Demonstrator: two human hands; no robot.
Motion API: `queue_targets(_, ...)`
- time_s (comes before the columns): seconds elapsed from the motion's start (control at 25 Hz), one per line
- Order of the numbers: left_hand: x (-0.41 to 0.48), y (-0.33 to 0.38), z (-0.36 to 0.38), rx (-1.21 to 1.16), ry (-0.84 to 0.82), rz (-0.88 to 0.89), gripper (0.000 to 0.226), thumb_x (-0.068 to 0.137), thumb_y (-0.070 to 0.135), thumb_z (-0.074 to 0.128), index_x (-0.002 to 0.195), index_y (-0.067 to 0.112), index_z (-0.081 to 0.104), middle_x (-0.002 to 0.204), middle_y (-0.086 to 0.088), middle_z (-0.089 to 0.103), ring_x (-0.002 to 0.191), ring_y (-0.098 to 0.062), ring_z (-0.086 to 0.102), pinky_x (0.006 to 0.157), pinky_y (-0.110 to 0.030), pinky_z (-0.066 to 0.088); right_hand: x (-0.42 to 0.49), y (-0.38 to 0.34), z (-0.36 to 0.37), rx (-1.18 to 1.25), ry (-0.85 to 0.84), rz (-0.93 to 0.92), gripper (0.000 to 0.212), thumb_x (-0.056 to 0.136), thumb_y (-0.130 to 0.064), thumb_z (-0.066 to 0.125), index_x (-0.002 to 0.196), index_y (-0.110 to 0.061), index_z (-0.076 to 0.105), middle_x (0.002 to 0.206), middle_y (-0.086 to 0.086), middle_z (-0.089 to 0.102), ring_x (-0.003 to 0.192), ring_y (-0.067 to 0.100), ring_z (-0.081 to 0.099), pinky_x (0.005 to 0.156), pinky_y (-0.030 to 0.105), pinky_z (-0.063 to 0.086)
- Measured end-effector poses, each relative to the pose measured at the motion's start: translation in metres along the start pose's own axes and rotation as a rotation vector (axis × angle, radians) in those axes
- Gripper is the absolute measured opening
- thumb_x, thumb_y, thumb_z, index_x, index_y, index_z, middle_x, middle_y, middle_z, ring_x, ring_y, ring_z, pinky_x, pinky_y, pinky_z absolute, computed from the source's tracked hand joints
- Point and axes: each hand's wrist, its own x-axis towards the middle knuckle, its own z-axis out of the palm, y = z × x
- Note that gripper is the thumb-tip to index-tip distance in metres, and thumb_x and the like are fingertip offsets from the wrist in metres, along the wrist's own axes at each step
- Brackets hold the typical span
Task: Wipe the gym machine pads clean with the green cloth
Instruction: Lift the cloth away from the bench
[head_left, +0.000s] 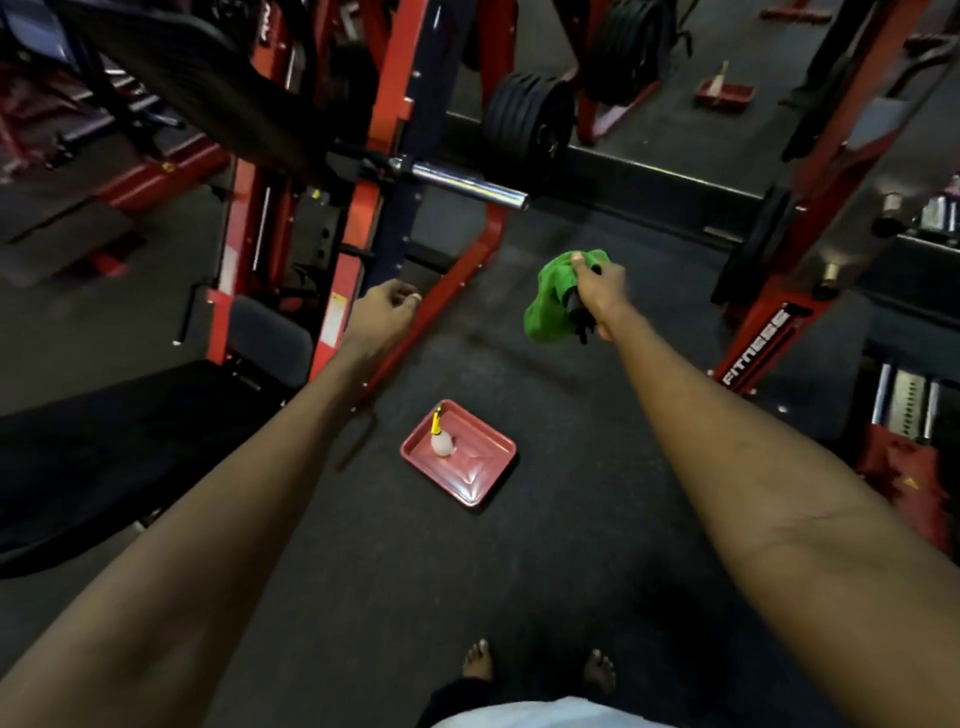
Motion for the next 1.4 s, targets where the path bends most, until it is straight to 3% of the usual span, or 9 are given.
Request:
queue_targets(0.2,0.014,-0.042,-0.015,-0.049,-0.014,-0.042,0.030,0.097,0.025,0.055,0.120,0.012,0.069,0.115,-0.009,0.071,0.109,-0.023,0.063,0.077,-0.019,0.036,-0.041,-0.012,0.066,-0.129,-0.046,-0.026,0.045,0.097,-0.047,0.059,0.116,-0.009,0.071,0.118,0.015,0.070,0.112,0.032,0.064,0.095,0.038,0.051)
queue_targets(0.4,0.044,-0.076,0.003,-0.087,-0.032,-0.101,0.027,0.096,0.026,0.056,0.117,0.016,0.070,0.111,-0.005,0.073,0.106,-0.017,0.064,0.078,-0.018,0.037,-0.020,0.010,0.121,-0.140,-0.090,0.045,0.041,0.096,-0.043,0.062,0.114,-0.007,0.071,0.116,0.015,0.071,0.112,0.033,0.064,0.093,0.036,0.050)
queue_targets(0.6,0.087,-0.133,0.050,-0.107,-0.032,-0.201,0.025,0.093,0.030,0.057,0.113,0.024,0.071,0.105,-0.001,0.074,0.100,-0.016,0.067,0.085,-0.025,0.048,0.014,0.056,0.183,-0.188,-0.151,0.116,0.042,0.099,-0.038,0.059,0.124,-0.006,0.067,0.124,0.019,0.068,0.119,0.035,0.061,0.096,0.034,0.046)
queue_targets(0.92,0.131,-0.277,0.189,-0.150,-0.153,-0.302,0.027,0.096,0.019,0.057,0.120,0.013,0.069,0.116,-0.005,0.072,0.109,-0.016,0.065,0.089,-0.018,0.043,0.058,0.229,0.297,-0.320,-0.133,0.282,0.043,0.104,-0.034,0.051,0.133,-0.003,0.060,0.132,0.027,0.060,0.124,0.039,0.056,0.102,0.037,0.040)
queue_targets(1.08,0.154,-0.371,0.272,-0.156,-0.201,-0.343,0.028,0.097,0.018,0.056,0.122,0.015,0.068,0.110,0.002,0.069,0.103,-0.007,0.061,0.085,-0.015,0.041,0.102,0.342,0.352,-0.378,-0.104,0.338,0.044,0.104,-0.036,0.050,0.135,-0.006,0.059,0.134,0.025,0.059,0.127,0.037,0.054,0.102,0.036,0.040)
queue_targets(1.24,0.166,-0.458,0.350,-0.190,-0.227,-0.374,0.027,0.096,0.022,0.057,0.121,0.020,0.069,0.106,0.004,0.070,0.100,-0.010,0.063,0.083,-0.017,0.043,0.127,0.444,0.398,-0.382,-0.089,0.401,0.046,0.104,-0.036,0.050,0.139,-0.007,0.056,0.137,0.022,0.058,0.127,0.036,0.054,0.103,0.035,0.040)
queue_targets(1.4,0.165,-0.531,0.423,-0.211,-0.270,-0.427,0.028,0.096,0.019,0.056,0.122,0.021,0.068,0.104,0.006,0.065,0.096,-0.011,0.060,0.067,-0.002,0.037,0.137,0.542,0.438,-0.374,-0.073,0.434,0.046,0.104,-0.032,0.051,0.141,-0.004,0.054,0.139,0.021,0.057,0.127,0.035,0.055,0.098,0.028,0.037)
